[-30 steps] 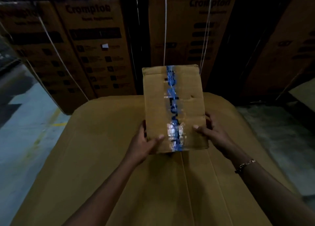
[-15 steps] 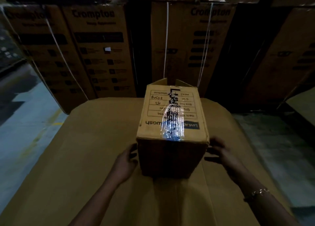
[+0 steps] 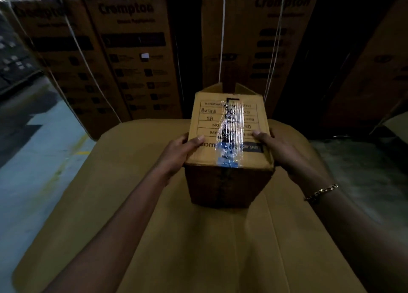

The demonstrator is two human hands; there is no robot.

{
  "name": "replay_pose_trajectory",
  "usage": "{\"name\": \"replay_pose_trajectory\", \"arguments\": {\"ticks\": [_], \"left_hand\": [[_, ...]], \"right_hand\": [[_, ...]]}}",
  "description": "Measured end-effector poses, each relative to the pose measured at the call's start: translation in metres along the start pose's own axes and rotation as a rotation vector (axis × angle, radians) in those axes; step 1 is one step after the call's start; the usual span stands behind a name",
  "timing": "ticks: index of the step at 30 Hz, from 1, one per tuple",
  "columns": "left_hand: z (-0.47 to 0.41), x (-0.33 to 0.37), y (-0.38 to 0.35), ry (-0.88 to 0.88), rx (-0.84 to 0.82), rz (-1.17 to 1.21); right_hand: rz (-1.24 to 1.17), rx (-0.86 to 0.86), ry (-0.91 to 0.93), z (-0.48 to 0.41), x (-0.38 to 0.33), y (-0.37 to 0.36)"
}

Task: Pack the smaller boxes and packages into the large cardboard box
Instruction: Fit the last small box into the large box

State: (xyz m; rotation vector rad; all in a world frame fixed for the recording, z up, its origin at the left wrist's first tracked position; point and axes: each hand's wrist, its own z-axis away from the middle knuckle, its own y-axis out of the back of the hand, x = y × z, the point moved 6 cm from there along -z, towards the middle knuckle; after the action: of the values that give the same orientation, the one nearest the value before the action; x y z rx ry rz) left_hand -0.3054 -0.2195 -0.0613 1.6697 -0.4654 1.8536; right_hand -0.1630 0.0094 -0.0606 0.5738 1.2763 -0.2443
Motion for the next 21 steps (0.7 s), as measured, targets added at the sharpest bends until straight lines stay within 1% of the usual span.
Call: {"name": "replay_pose_trajectory", "arguments": {"ticks": [2,4,7,9,12,16,19,21], "left_hand": [[0.008,-0.005,0.002,-0.090,-0.014,0.041],[0.016,-0.013,0.004,-0.145,-0.041,0.088],[0.025,-0.032,0.005,-0.158,-0.050,0.122],[0.028,-0.051,0.004,-0.138,-0.021,0.031],[0.036,-0.080,0.000,-0.119,0.028,-0.069],[0.052,-0.118,-0.005,-0.088,-0.017,-0.007],[0.063,-0.141,-0.005,0.024,0.029,0.012],[0.067,-0.143,-0.006,0.099,0.088,0.077]], "right_hand": [[-0.055,0.023,0.104,0.008,0.008,0.000],[-0.066,0.049,0.171,0.016,0.019,0.002],[-0.115,0.046,0.253,0.027,0.028,0.003],[-0.113,0.043,0.266,0.033,0.034,0.000],[-0.095,0.042,0.236,0.043,0.048,-0.006],[-0.097,0.031,0.139,0.065,0.088,-0.005],[-0.026,-0.040,0.041,0.080,0.111,0.002],[-0.050,0.009,-0.021,0.085,0.116,0.011]]}}
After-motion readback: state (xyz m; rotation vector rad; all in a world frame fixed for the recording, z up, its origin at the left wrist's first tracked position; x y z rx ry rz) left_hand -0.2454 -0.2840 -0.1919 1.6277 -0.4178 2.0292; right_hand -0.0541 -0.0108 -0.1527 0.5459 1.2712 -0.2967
